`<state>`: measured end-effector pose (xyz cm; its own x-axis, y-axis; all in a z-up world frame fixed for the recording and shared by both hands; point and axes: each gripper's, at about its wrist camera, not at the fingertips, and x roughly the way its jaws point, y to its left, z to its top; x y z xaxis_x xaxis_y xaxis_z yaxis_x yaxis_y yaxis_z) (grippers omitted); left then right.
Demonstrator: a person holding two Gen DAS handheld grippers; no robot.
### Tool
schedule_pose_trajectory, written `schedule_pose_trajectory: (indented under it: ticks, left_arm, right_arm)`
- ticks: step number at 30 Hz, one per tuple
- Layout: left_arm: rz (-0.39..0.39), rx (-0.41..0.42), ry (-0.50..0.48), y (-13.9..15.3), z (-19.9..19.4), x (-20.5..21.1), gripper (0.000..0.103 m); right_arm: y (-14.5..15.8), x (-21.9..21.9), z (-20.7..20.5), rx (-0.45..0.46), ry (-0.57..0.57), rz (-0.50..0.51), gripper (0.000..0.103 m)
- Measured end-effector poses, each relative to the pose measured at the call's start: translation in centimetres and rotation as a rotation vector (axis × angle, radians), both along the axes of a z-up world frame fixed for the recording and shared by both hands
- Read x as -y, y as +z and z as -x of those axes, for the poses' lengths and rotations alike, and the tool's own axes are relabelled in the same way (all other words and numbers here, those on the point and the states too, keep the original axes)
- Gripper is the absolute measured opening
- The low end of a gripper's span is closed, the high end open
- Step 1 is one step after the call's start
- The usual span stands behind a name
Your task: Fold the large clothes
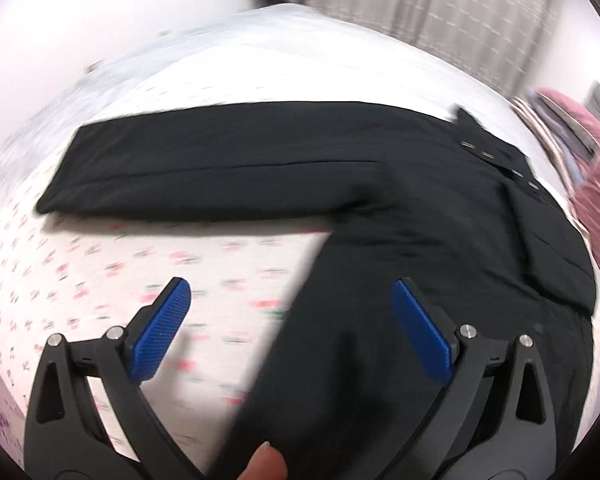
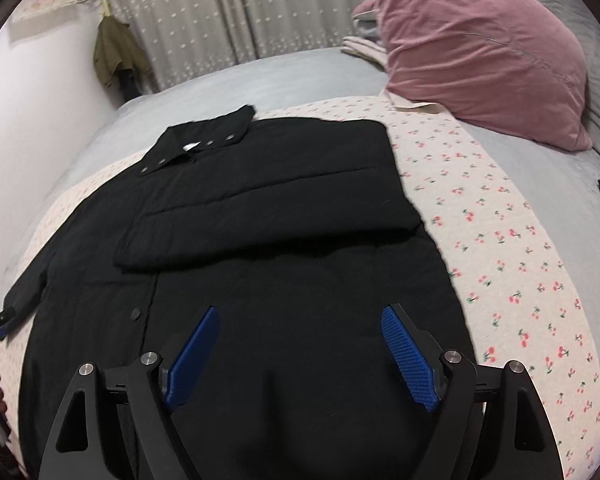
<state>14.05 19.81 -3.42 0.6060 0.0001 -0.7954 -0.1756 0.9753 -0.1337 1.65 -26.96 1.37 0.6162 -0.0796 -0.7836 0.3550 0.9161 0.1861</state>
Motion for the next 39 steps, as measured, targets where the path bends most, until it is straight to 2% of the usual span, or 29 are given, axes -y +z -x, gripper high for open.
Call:
schedule_pose_trajectory:
  ticks: [4, 8, 10, 16, 23, 24, 25, 26, 27, 28, 30, 33, 36, 39]
  left_arm:
    - [0.022, -0.008, 0.1, -1.7, 0.0, -5.5, 0.1]
    - [0.027, 0.006, 0.165, -2.6, -0.5, -9.2, 0.1]
    - [0.077, 0.014, 0.201, -3.2, -1.0, -11.1, 0.1]
    - [0.359, 0.063, 0.318, -6.0, -1.8, -16.7, 0.1]
    - [0.481, 0.205, 0.387, -6.8, -2.3, -17.7, 0.1]
    - [0.494, 0.228, 0.405, -7.0, -2.2, -18.0, 0.095]
    - [0.5, 0.248, 0.425, -7.1, -2.2, -18.2, 0.083]
    - [0.507, 0.255, 0.445, -7.2, -2.2, -18.2, 0.076]
    - [0.517, 0.255, 0.455, -7.4, -2.2, -18.2, 0.058]
    - [0.53, 0.255, 0.462, -7.6, -2.4, -18.2, 0.033]
    - [0.567, 0.271, 0.492, -8.0, -2.1, -18.2, 0.013]
    - [0.592, 0.339, 0.538, -7.3, -1.1, -17.5, 0.009]
    - [0.522, 0.414, 0.516, -4.6, -0.7, -16.0, 0.008]
    - [0.489, 0.49, 0.471, -1.6, -0.5, -14.3, 0.008]
  right_arm:
    - [0.0, -1.0, -0.1, 0.005, 0.018, 0.006, 0.087]
    - [-0.2, -2.0, -0.6, 0.011, 0.035, 0.012, 0.087]
    - [-0.4, -2.6, -1.1, 0.006, 0.04, 0.037, 0.087]
    - [-1.8, -4.0, -2.5, -0.038, 0.064, 0.066, 0.087]
    - [-3.1, -4.2, -3.4, -0.069, 0.063, 0.083, 0.087]
    - [-3.2, -4.2, -3.5, -0.073, 0.062, 0.085, 0.087]
    - [-3.4, -4.3, -3.6, -0.079, 0.062, 0.087, 0.087]
    - [-3.6, -4.3, -3.7, -0.085, 0.062, 0.088, 0.087]
    - [-3.8, -4.4, -3.8, -0.089, 0.064, 0.088, 0.087]
    - [-3.9, -4.4, -3.8, -0.093, 0.065, 0.089, 0.087]
    - [-4.0, -4.5, -3.8, -0.096, 0.069, 0.091, 0.087]
    - [-4.1, -4.6, -3.7, -0.097, 0.073, 0.098, 0.087]
    - [-4.2, -4.6, -3.7, -0.101, 0.071, 0.101, 0.087]
    - [-4.0, -4.4, -3.5, -0.093, 0.072, 0.103, 0.087]
